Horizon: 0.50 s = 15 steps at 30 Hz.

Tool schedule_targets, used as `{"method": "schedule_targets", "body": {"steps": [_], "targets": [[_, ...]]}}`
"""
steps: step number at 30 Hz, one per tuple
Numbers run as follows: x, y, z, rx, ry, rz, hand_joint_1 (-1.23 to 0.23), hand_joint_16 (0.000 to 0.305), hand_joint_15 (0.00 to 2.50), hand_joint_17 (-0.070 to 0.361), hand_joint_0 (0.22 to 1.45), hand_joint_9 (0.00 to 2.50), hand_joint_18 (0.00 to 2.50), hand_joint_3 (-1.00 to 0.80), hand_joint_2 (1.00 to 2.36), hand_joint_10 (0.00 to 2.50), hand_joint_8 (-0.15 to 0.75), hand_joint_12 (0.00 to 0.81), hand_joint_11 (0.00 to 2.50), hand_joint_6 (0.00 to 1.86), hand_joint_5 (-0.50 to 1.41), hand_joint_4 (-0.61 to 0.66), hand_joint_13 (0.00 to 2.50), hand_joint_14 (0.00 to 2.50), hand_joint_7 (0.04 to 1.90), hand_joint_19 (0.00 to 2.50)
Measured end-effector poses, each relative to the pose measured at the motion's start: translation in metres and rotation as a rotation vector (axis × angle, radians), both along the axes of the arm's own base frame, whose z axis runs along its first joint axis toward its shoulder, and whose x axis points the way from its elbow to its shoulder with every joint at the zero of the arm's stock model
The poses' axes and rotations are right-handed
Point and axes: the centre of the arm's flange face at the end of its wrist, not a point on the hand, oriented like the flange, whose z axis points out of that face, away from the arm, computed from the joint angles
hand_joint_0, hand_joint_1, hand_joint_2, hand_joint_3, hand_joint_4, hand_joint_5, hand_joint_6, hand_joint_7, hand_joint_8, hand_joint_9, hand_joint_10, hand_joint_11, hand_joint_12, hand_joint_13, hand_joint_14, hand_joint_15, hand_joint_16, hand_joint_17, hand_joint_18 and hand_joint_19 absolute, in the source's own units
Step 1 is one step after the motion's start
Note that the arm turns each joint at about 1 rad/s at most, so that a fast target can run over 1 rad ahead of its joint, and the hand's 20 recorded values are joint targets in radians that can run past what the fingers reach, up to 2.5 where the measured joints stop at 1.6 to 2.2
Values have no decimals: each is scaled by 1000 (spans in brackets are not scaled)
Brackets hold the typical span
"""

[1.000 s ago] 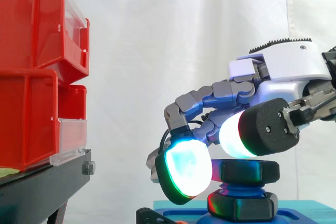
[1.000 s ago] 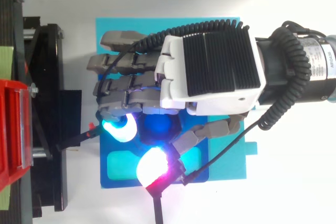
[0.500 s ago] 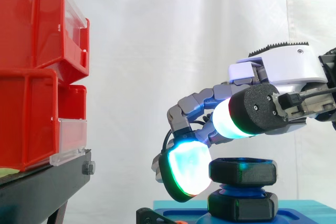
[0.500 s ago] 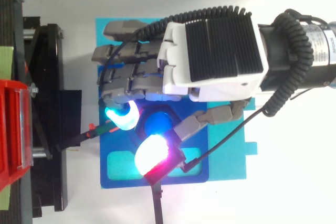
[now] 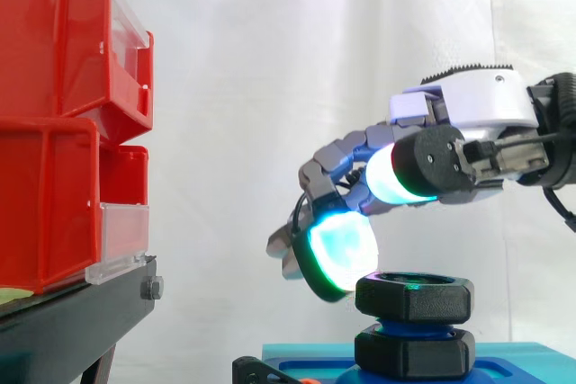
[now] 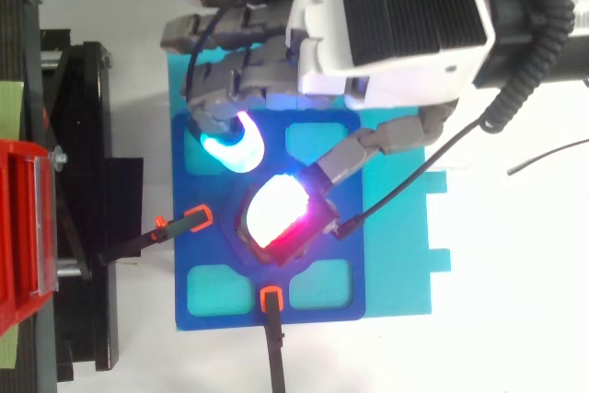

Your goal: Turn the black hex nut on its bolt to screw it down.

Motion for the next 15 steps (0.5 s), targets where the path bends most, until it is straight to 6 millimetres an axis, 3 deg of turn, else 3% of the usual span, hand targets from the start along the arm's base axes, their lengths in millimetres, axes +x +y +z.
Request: {"method": "schedule_targets", "body": {"steps": [7, 15], "targets": [[5, -8, 20, -22, -37, 9, -280, 39, 0, 88, 485, 664, 146, -500, 1000, 0, 243, 322, 0, 622, -32, 177, 403, 0, 1309, 122], [14, 13, 26, -35, -75, 20, -283, 39, 0, 88, 486, 649, 151, -500, 1000, 0, 240, 323, 0, 530, -23, 181, 401, 0, 1421, 124]]}}
